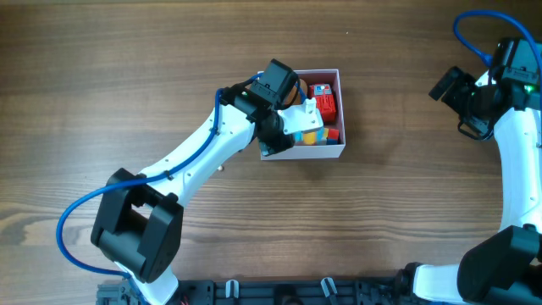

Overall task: Pack container
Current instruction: 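Lower the duck into the box and open the left gripper, then move the left gripper to the paddle-ball toy handle and grasp it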

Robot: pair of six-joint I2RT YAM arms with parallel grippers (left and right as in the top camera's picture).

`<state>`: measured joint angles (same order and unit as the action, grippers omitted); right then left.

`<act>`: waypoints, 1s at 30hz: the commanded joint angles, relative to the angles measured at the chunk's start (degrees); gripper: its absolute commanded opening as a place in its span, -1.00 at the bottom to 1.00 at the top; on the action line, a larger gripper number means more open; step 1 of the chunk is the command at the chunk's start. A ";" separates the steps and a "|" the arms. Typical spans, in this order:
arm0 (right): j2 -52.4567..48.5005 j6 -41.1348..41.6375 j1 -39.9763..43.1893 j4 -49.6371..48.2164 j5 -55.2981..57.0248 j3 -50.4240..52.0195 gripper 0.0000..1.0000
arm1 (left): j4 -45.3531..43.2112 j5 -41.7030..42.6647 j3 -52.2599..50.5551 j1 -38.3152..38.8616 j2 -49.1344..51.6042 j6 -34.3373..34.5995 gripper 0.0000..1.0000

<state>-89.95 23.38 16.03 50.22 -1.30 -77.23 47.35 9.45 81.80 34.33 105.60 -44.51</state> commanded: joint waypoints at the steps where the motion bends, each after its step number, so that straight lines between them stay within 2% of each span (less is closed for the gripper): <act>1: -0.59 0.79 0.07 -0.20 -0.26 0.00 0.99 | 0.66 -0.09 -0.04 -0.48 -0.17 1.97 0.99; 4: -0.59 0.79 0.07 -0.17 -0.26 0.00 0.99 | 1.57 -0.68 -0.04 -0.46 -1.81 2.23 1.00; 11: -0.59 0.79 0.07 -0.17 -0.26 0.00 0.99 | 1.75 -2.69 0.09 -0.48 -11.89 7.96 0.99; 17: -0.59 0.79 0.07 -0.17 -0.26 0.00 1.00 | 9.79 -2.47 0.09 -0.37 -24.06 10.62 0.99; 20: -0.59 0.81 0.07 -0.17 -0.26 0.00 0.99 | 15.56 -2.67 0.07 -3.69 -27.41 20.94 0.99; 23: -0.59 0.79 0.07 -0.20 -0.26 0.00 1.00 | 20.55 -2.36 -0.72 -10.58 -26.99 32.33 0.99; 27: -0.59 0.79 0.07 -0.17 -0.26 0.00 0.99 | 19.37 -2.47 -6.19 -20.52 -24.26 43.69 1.00; 30: -0.59 0.81 0.07 -0.20 -0.26 0.00 0.99 | 17.22 1.73 -10.40 -27.91 -20.00 46.49 0.99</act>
<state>-89.95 23.38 16.03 50.22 -1.30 -77.23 65.93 7.16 76.31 13.63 80.73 -8.29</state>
